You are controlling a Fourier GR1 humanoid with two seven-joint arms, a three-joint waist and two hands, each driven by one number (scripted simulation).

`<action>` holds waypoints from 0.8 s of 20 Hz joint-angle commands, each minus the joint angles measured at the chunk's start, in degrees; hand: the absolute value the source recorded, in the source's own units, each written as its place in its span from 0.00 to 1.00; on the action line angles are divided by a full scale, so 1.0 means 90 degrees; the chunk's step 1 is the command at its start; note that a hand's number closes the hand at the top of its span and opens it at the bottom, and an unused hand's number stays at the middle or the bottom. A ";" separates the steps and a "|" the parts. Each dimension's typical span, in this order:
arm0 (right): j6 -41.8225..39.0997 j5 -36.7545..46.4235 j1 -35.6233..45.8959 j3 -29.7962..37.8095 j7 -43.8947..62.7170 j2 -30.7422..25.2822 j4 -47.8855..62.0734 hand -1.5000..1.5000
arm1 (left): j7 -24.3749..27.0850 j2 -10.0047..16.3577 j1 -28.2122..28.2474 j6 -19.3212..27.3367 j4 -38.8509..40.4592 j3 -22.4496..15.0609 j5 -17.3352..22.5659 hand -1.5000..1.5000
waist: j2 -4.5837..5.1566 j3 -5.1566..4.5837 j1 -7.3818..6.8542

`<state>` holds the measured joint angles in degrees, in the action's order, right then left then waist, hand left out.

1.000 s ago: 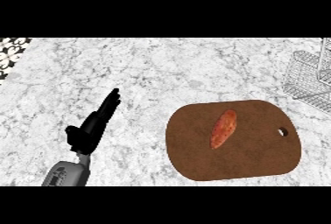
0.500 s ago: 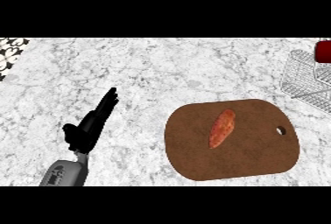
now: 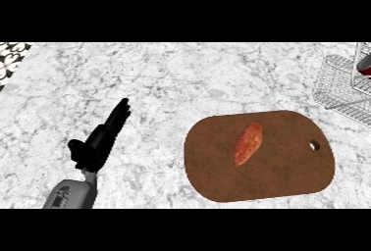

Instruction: Pick the can from the cutting board and place it in the tiered basket

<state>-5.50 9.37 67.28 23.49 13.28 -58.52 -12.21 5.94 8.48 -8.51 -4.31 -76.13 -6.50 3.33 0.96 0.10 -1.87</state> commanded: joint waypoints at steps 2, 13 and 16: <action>0.0965 -0.0064 -0.0346 0.0302 -0.0353 -0.0870 -0.0058 0.00 | 0.0058 -0.0065 0.0025 0.0057 -0.0006 -0.0003 -0.0034 0.50 | 0.0008 0.0011 0.0060; -0.0111 -0.1393 -0.2244 0.1873 -0.1990 -0.2295 0.0707 0.00 | -0.0118 0.0093 0.0161 -0.0042 -0.0338 0.0171 0.0118 0.50 | -0.0047 0.0047 0.0239; -0.0779 -0.1464 -0.2744 0.1947 -0.2116 -0.2561 0.0865 0.00 | -0.0060 0.0098 0.0315 -0.0042 -0.0284 0.0170 0.0095 0.50 | -0.0039 0.0055 0.0263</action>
<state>-7.18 -2.02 48.10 38.89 -3.05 -78.15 -6.38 5.94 8.68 -5.93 -4.39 -78.25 -5.75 3.69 0.58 0.46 0.10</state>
